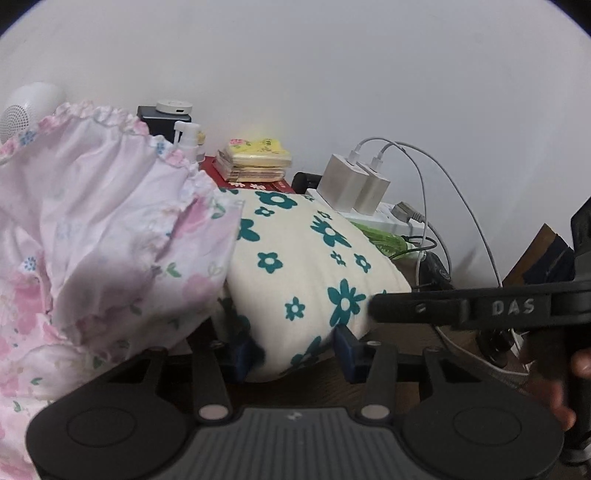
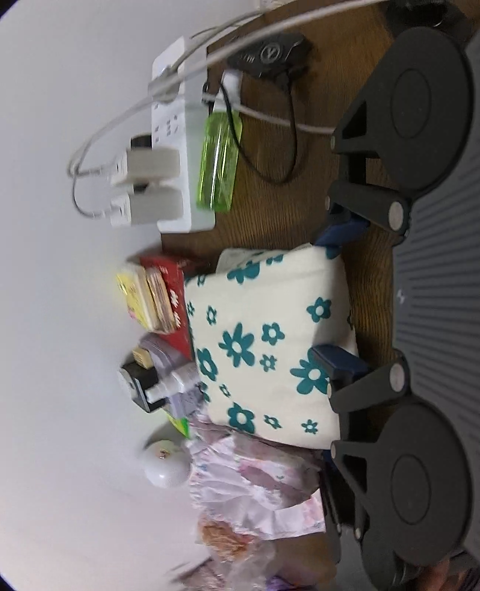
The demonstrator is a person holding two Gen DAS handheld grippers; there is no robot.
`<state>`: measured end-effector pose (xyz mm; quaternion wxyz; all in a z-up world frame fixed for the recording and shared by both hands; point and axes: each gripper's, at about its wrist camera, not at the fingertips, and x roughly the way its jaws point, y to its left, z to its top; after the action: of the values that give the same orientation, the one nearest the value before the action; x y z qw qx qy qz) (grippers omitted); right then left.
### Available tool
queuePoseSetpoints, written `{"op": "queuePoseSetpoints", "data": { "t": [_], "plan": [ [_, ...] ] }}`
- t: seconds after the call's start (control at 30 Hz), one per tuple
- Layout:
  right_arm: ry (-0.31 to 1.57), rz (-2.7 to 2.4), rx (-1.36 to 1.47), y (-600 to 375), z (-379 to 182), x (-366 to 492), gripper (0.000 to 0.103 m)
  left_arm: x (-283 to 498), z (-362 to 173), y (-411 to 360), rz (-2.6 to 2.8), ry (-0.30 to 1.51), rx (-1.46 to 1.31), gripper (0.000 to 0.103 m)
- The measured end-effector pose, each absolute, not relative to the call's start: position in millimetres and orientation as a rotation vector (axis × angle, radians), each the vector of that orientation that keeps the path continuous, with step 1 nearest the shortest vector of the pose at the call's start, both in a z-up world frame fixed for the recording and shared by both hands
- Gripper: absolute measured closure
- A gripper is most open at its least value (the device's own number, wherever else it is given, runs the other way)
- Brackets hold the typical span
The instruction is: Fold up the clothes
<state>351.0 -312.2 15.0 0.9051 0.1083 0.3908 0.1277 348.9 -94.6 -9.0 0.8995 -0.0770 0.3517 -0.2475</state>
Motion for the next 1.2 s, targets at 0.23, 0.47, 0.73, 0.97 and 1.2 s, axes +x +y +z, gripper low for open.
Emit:
{"op": "queuePoseSetpoints", "data": {
  "t": [0.23,0.47,0.73,0.97,1.2],
  "plan": [
    [0.822,0.256,0.171,-290,4,346,0.083,353,-10,-77,-0.432,0.734,-0.207,0.06],
    [0.86,0.245,0.212,-299,-2,348,0.082,352,-8,-89,-0.387,0.727,-0.198,0.058],
    [0.808,0.267,0.183,-310,53,278,0.064,276,26,-74,-0.327,0.701,-0.14,0.049],
    [0.707,0.289,0.125,-297,124,172,0.042,167,91,-48,-0.247,0.57,-0.059,0.031],
    [0.611,0.33,0.117,-274,137,47,0.007,54,64,-17,-0.167,0.572,-0.042,0.016]
  ]
}}
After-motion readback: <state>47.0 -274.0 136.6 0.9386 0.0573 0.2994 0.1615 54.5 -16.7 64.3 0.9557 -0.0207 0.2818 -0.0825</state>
